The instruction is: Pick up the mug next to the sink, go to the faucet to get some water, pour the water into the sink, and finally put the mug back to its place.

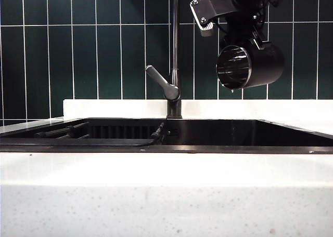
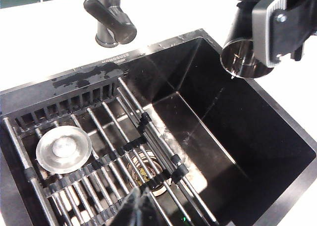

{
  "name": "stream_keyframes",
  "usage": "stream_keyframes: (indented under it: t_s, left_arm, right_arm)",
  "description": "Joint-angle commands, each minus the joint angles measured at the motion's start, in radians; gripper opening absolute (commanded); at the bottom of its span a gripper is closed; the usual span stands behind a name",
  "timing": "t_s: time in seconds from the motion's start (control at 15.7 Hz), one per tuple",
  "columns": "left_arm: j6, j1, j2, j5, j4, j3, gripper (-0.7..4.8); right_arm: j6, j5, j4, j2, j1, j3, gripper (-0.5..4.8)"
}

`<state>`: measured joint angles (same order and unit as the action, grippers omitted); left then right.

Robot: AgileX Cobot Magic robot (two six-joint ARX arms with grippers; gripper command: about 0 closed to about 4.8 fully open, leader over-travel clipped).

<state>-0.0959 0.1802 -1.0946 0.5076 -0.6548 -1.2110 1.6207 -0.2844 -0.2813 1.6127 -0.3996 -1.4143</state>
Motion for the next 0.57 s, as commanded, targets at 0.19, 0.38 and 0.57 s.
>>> stream_keyframes:
  t_s: [0.19,0.38,0.57]
  left_arm:
    - [0.0,0.0,0.005,0.0,0.017,-0.001,-0.06]
    - [0.0,0.0,0.005,-0.029,0.01,-0.001,-0.06]
    - [-0.001,0.001,0.005,-0.037,0.006,-0.001,-0.06]
  right_arm:
    - [-0.789,0.057,0.054,-0.014,0.057,-0.007,-0.01]
    - [-1.132,0.069,0.169,-0.011,0.151,0.044,-0.01]
    - [-1.307,0.069,0.323,-0.012,0.242,0.148,-0.01]
